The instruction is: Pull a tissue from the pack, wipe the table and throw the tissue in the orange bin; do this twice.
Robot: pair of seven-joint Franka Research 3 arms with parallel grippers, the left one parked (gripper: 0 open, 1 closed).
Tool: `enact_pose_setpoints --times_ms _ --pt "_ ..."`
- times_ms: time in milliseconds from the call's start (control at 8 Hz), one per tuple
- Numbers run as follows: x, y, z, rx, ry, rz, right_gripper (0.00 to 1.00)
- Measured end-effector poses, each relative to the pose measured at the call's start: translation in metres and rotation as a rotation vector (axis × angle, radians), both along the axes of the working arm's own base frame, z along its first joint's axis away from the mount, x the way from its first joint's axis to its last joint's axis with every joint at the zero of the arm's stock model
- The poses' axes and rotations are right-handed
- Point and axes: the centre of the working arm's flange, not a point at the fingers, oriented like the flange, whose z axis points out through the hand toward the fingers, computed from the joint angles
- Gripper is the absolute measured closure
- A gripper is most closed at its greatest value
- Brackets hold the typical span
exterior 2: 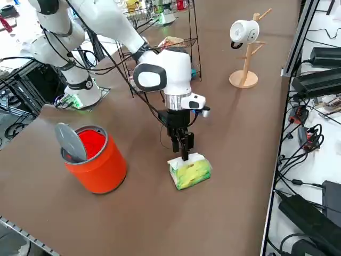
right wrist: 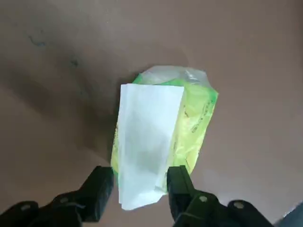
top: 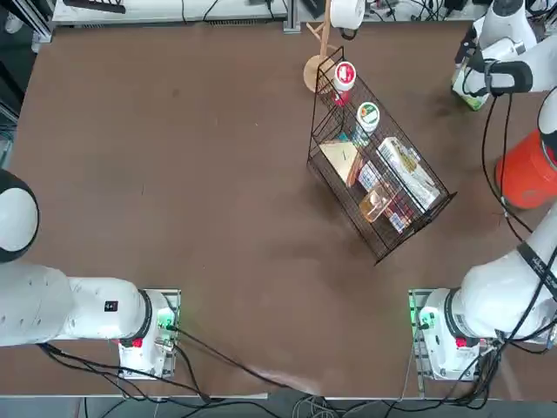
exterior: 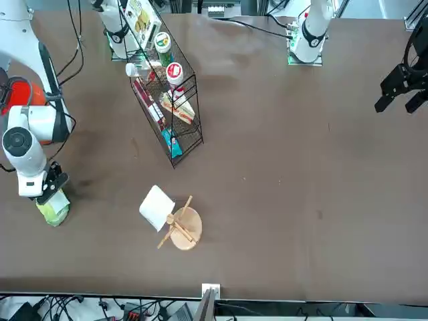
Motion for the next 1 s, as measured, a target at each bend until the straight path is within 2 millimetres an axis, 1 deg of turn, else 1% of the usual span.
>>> enact_pose_setpoints --times_ms 125,250,375,500,1000 --pt "0.002 0.000 -0.002 0.001 -0.004 0.002 0.32" --pt "0.004 -0.001 -0.006 0.002 -0.002 0.002 0.37" --pt "0.004 -0.001 -0.009 0.003 0.000 0.003 0.38" --pt "0.005 -0.001 -0.012 0.004 0.001 0.003 0.41" --pt "0.005 -0.004 -0.021 0.007 -0.001 0.010 0.46"
